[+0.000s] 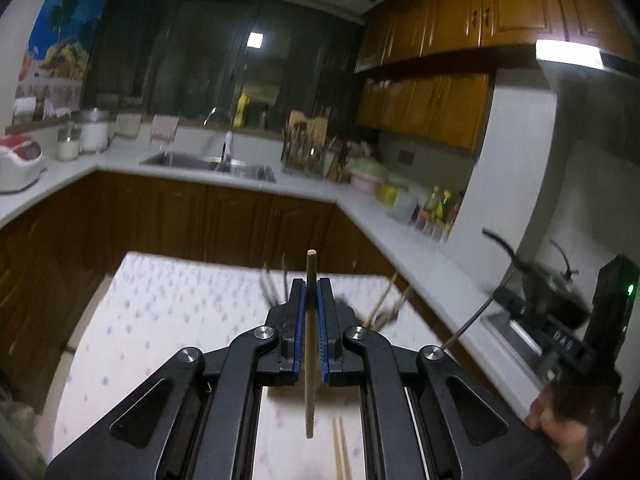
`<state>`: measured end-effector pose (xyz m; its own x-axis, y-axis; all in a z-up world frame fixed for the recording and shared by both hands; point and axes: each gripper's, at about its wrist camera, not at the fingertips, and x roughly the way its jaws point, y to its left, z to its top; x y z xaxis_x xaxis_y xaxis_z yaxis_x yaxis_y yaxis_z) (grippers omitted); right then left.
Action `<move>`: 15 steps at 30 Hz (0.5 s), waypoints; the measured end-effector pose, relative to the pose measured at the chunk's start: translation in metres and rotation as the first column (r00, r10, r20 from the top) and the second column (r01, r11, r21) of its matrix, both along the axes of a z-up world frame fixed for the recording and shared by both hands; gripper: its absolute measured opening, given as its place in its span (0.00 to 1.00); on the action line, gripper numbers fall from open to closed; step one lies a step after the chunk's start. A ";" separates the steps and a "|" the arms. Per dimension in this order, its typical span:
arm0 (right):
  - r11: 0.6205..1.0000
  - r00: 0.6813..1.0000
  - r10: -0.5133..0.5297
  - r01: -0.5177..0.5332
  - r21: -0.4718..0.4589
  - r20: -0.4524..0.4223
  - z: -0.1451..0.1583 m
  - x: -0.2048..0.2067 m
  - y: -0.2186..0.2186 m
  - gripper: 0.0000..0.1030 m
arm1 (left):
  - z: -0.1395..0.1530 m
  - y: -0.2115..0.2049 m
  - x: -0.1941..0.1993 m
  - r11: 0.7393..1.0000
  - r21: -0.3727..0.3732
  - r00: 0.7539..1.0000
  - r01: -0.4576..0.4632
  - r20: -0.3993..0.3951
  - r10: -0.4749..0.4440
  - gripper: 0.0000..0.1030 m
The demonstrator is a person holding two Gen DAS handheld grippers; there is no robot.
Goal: Organize utensils
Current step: 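Lift both wooden chopsticks and carry them over the wooden holder, then lower the chopsticks into the holder, open both grippers and withdraw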
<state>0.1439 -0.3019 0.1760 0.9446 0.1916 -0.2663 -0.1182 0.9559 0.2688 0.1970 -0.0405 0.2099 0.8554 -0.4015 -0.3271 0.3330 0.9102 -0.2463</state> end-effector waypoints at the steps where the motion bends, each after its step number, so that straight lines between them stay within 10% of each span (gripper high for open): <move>1: 1.000 1.000 -0.006 0.006 -0.003 0.013 0.006 0.005 0.000 0.04 | 0.007 -0.003 0.006 1.000 -0.003 1.000 -0.007 0.018 0.007 0.05; 7: 0.999 0.998 -0.043 0.044 -0.012 0.053 0.022 0.036 -0.006 0.04 | 0.024 -0.018 0.048 0.999 -0.021 0.997 -0.035 0.062 0.036 0.05; 15: 0.997 0.996 -0.081 0.081 -0.004 0.028 -0.004 0.071 -0.013 0.04 | -0.028 -0.030 0.098 0.993 -0.031 0.994 -0.114 -0.007 0.114 0.05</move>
